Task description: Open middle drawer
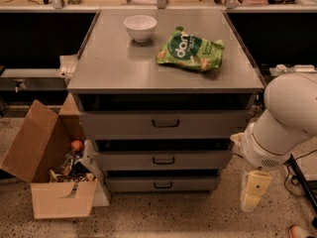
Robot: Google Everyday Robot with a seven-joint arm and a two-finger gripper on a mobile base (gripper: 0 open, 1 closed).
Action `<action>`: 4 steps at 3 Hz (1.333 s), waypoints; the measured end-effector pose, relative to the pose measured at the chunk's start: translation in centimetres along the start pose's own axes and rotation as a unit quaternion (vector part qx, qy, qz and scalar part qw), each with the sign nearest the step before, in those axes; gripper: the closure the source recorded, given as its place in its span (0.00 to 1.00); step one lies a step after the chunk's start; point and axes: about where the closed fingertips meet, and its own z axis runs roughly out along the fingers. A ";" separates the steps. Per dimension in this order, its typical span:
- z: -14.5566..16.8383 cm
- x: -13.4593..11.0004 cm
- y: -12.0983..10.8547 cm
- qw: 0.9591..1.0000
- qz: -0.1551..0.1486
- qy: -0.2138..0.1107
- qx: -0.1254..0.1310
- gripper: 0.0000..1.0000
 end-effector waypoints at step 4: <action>17.6 1.3 -1.0 0.998 -0.036 -0.058 -0.007 0.00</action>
Offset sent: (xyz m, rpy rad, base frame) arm 0.0140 -0.0118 -0.1009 -0.0095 -0.0527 -0.0193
